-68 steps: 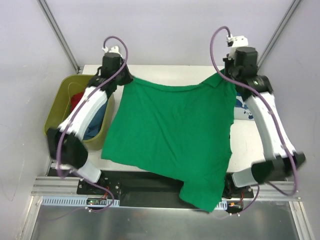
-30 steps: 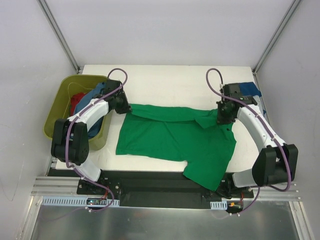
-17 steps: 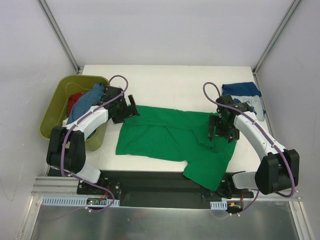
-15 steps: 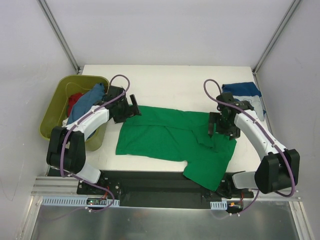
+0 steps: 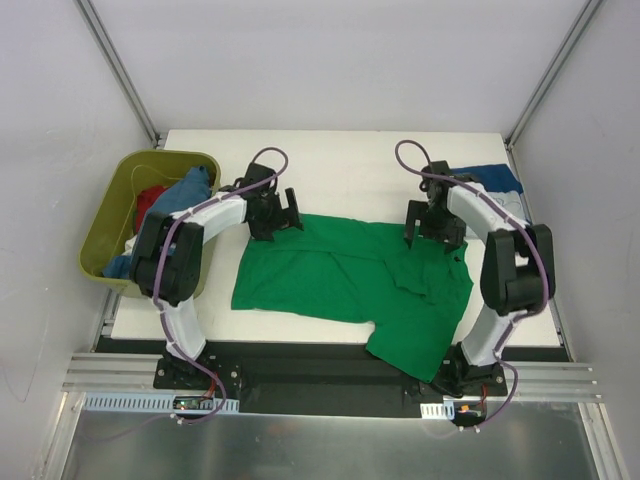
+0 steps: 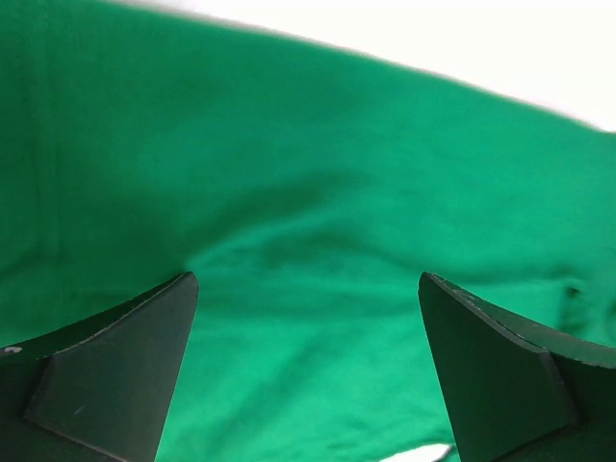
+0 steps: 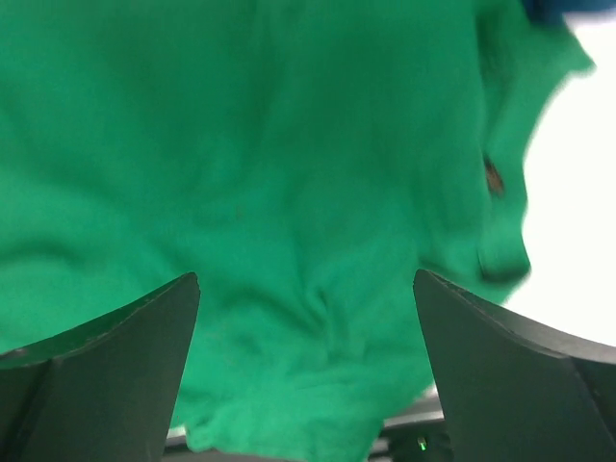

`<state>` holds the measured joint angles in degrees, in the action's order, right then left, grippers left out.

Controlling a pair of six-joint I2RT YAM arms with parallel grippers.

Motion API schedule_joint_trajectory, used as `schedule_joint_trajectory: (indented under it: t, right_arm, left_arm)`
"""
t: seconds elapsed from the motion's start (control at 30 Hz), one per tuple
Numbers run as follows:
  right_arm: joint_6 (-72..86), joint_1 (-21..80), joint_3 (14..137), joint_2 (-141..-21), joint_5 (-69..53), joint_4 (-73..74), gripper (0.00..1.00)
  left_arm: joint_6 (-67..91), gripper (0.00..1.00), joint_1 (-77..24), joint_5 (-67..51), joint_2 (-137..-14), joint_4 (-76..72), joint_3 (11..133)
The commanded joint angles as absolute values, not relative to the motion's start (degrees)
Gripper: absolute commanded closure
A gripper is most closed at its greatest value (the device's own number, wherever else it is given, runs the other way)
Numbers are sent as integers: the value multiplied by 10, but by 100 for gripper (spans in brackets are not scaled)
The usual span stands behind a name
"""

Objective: Fold and stack the t-shirts
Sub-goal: Fold the flattened tshirt in 1/3 of the way

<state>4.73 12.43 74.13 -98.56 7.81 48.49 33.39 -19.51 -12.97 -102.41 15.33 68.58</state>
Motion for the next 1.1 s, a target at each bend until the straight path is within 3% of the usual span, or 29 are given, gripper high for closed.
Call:
schedule_joint_trajectory:
  t: [0.0, 0.17, 0.67, 0.83, 1.07]
  right_arm:
    - [41, 99, 803, -1072, 49, 443, 3]
    - [36, 77, 869, -1162, 27, 441, 3]
    - [-47, 61, 1156, -1349, -21, 522, 1]
    - [-67, 64, 1150, -1322, -39, 517, 3]
    - [-83, 100, 1034, -1142, -4, 490, 3]
  left_arm:
    - [317, 0, -187, -126, -1092, 168, 724]
    - [319, 1, -149, -76, -1135, 185, 744]
    - [300, 1, -101, -73, -1250, 233, 903]
    - [291, 1, -105, -100, -1209, 235, 921]
    - [273, 1, -153, -64, -1063, 240, 865]
